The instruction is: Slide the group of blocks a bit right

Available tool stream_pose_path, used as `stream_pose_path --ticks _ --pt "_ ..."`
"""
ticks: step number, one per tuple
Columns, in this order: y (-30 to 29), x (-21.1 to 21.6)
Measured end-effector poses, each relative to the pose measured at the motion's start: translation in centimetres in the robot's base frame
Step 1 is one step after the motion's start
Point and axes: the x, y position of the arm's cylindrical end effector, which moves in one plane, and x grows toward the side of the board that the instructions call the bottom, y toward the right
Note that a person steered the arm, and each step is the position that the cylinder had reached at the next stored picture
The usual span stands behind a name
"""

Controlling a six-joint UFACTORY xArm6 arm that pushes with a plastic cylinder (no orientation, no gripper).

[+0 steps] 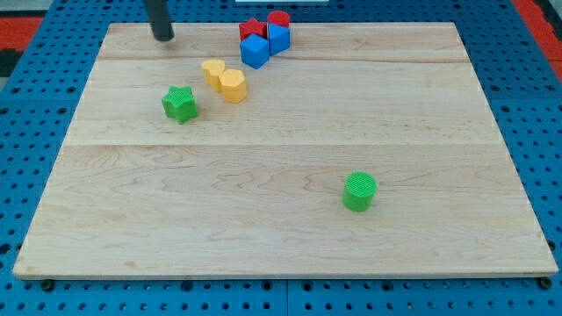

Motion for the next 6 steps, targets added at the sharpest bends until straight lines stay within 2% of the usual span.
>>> stream_pose_path --ticks 1,2,3,4,6 --pt "4.0 -0.9" --pt "8.1 0.4" --pt "15.6 -0.3" --pt "18.3 0.5" --pt "18.4 6.2"
